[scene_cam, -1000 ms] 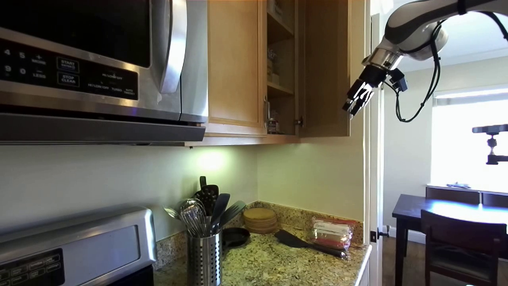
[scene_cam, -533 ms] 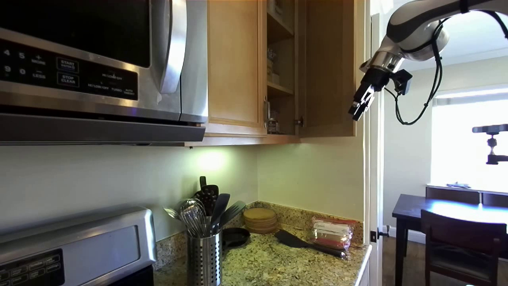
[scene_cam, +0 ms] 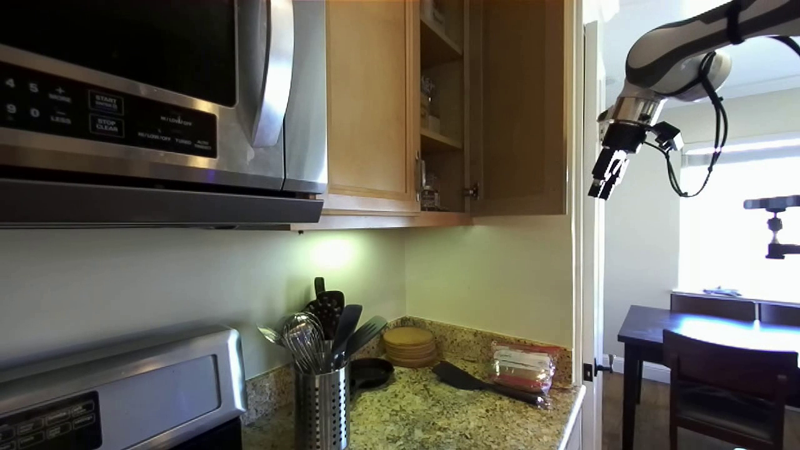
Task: Close the open upper cabinet door
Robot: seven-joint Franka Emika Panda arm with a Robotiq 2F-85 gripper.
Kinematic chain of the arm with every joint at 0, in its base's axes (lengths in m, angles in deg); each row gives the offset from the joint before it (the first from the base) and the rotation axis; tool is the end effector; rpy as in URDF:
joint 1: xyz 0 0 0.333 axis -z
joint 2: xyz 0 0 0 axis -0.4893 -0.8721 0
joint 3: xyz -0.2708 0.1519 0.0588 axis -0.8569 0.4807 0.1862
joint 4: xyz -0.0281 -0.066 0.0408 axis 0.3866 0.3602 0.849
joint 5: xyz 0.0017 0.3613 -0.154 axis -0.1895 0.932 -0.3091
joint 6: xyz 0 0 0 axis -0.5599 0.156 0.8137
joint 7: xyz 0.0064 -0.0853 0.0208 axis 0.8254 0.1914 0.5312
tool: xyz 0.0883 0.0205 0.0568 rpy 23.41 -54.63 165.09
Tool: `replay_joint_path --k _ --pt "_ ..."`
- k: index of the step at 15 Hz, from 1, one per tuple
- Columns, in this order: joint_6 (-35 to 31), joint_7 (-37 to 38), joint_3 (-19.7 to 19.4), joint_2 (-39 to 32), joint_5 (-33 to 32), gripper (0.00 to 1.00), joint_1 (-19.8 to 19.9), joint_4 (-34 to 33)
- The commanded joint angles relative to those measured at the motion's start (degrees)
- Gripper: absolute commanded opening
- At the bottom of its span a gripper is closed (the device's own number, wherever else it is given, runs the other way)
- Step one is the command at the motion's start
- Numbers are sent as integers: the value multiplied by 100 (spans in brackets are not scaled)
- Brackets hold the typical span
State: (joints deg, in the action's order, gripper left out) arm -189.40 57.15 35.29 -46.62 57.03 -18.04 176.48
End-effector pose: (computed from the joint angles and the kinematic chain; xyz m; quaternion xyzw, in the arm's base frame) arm 0.3095 -0.2821 0.6479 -0.9826 0.0145 -0.1851 0.0050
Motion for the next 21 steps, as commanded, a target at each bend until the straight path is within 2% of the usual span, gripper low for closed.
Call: replay_joint_path --k 1,2,8,10,12,16,17,21 --pt "-568 199 -194 -208 85 75 90 -16" --pt "-876 268 -245 -292 166 74 84 -4" --pt "-2430 636 -283 -913 672 33 17 12" --pt "-2490 659 -255 -1086 727 20 35 -19" --pt "-2238 707 -227 -1179 771 9 43 -98" --pt "-1700 681 -230 -1117 1173 2 -31 -243" --pt "-1539 686 -228 -1107 1278 6 -39 -302" --pt "-1138 684 -215 -1033 2010 8 -150 -488"
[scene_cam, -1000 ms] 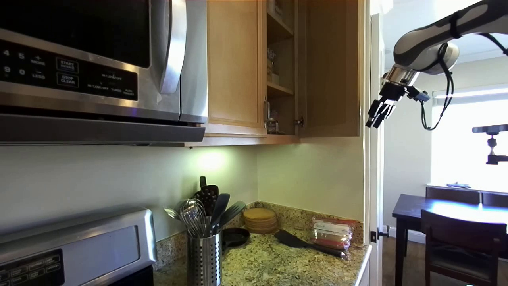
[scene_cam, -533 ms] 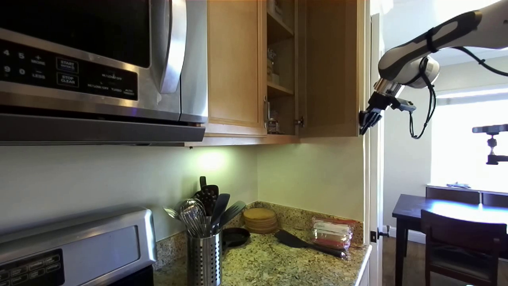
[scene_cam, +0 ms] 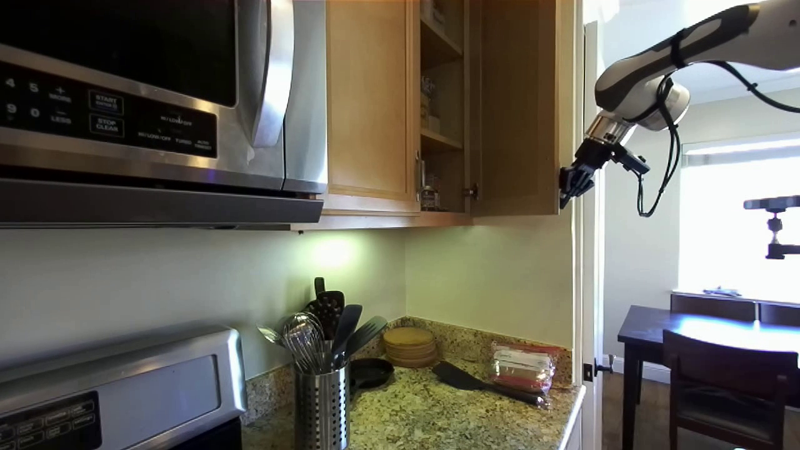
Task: Close the open upper cabinet door
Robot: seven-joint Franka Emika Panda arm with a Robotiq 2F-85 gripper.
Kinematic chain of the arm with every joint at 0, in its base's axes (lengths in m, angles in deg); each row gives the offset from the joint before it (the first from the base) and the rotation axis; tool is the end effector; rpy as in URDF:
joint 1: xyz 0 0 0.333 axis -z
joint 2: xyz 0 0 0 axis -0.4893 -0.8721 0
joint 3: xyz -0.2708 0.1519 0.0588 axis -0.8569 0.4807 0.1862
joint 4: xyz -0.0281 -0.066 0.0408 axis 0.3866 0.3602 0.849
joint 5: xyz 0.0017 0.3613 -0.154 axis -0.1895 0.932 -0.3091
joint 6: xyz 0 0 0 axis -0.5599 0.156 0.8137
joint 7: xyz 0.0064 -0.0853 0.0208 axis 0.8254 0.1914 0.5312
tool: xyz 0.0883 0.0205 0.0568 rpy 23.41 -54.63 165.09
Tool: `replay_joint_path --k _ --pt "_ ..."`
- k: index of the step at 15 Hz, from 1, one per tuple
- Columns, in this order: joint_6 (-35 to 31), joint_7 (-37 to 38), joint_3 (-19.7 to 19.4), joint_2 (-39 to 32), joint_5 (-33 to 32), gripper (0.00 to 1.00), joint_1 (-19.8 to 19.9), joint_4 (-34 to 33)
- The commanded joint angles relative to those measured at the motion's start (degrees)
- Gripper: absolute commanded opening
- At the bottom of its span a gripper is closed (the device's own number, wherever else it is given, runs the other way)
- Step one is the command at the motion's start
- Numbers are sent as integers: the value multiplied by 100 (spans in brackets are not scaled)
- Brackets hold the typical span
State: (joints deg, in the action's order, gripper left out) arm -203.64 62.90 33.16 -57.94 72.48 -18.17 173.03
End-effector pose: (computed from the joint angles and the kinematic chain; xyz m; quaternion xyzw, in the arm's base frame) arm 0.3733 -0.3193 0.6295 -0.9483 0.1382 -0.2790 0.0615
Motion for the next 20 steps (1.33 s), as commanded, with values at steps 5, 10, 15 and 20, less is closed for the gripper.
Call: replay_joint_path --k 5,10,15,20 --pt "606 35 127 154 1207 7 -316 -173" --pt "1002 -9 311 166 1888 6 -592 -209" --pt "1450 -169 399 128 1889 7 -509 -218" --pt "952 -116 344 161 1479 6 -141 -4"
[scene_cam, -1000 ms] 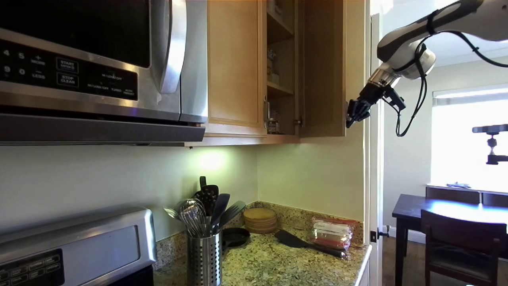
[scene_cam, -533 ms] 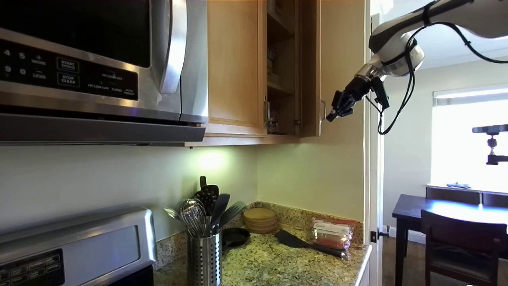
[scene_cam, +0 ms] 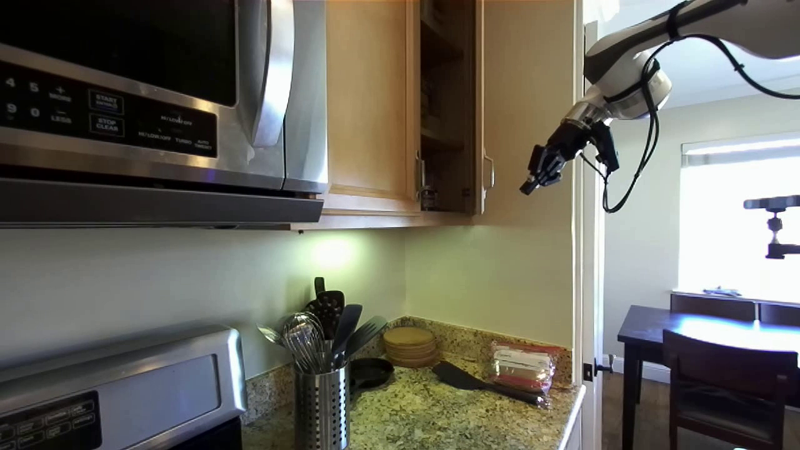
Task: Close the open upper cabinet door
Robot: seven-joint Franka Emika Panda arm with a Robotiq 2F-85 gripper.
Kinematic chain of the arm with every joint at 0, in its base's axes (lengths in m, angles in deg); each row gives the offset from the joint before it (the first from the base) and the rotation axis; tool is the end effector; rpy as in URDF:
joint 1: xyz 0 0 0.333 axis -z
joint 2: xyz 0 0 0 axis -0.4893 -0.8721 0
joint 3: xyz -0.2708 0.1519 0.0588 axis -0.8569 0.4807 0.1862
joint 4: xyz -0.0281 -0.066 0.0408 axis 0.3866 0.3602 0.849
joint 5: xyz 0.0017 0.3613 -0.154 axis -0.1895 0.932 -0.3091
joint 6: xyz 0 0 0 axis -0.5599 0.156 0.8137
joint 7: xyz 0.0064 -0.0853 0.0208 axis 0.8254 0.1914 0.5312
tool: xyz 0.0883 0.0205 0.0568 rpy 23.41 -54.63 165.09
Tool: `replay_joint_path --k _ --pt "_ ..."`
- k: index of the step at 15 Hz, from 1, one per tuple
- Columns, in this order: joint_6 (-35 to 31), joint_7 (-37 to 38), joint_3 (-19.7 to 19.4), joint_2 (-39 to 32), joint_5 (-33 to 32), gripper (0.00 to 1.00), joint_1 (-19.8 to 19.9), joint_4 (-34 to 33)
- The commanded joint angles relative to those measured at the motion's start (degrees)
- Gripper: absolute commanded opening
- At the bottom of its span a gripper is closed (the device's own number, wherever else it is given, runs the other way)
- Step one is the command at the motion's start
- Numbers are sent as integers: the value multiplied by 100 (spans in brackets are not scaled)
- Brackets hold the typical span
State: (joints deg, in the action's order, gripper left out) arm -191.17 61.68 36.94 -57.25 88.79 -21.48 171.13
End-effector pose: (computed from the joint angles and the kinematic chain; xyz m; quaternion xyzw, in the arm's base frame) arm 0.4060 -0.2361 0.6435 -0.9334 0.0736 -0.2647 0.2309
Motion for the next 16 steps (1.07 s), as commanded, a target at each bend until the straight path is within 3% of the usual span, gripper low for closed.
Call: replay_joint_path --k 1,6,16 --pt "-448 41 -57 56 -109 6 233 200" --pt "-1130 90 -110 -163 333 6 155 125" --pt "-2103 -199 290 -692 874 6 -217 -87"
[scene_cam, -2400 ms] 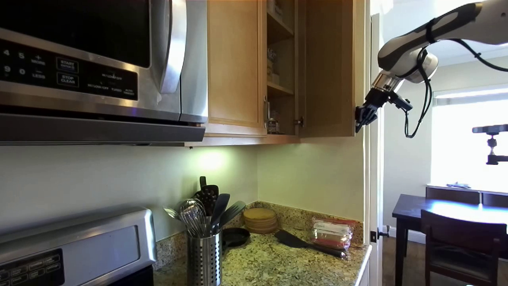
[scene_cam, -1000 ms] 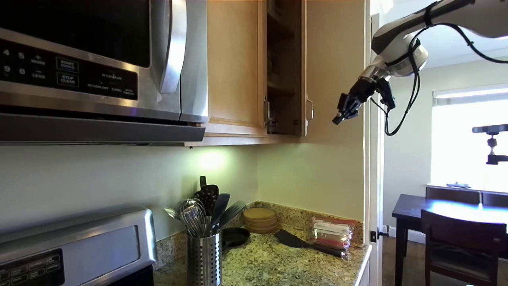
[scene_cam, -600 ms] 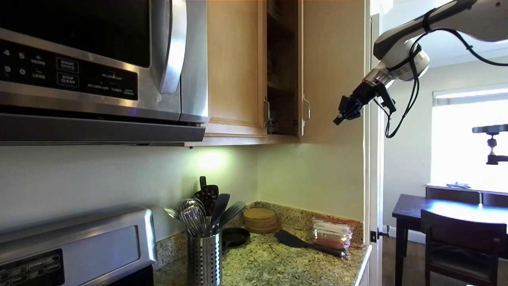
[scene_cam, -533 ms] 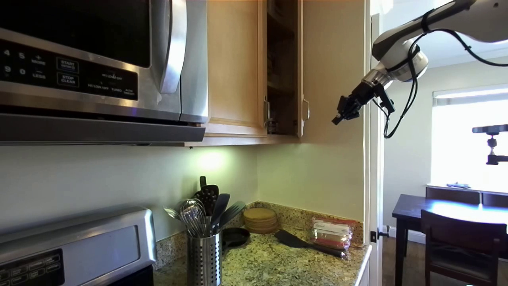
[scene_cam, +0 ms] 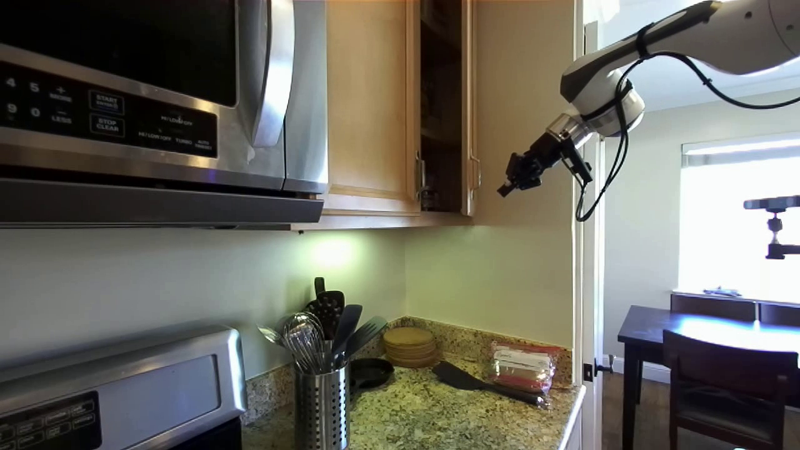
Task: Close the open upper cabinet door
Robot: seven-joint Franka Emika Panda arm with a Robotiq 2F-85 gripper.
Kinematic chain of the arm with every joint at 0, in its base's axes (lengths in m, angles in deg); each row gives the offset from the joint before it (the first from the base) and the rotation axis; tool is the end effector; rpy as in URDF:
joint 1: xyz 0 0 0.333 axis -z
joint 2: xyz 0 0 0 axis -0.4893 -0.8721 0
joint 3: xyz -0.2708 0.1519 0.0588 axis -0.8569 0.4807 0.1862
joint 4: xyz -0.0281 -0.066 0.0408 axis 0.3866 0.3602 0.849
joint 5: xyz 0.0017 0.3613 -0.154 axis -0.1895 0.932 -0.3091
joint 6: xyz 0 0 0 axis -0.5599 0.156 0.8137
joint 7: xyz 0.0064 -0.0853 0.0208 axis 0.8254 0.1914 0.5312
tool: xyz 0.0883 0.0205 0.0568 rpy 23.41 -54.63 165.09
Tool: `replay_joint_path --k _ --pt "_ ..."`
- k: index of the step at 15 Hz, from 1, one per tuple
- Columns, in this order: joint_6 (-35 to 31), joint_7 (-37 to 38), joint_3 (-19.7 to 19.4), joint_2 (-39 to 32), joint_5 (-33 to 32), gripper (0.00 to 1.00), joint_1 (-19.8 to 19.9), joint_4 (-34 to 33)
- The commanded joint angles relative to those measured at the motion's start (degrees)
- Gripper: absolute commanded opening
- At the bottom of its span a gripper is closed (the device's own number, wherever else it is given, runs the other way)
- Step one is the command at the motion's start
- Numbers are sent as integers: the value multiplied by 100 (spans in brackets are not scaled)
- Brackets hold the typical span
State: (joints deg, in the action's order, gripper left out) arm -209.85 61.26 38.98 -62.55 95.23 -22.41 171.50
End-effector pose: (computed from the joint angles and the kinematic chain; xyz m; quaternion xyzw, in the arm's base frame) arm 0.4545 -0.2443 0.6330 -0.9036 0.1289 -0.3588 0.1952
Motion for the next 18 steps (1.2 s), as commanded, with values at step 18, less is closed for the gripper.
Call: replay_joint_path --k 18 --pt "-1466 -340 1071 -1348 362 5 -265 -977"
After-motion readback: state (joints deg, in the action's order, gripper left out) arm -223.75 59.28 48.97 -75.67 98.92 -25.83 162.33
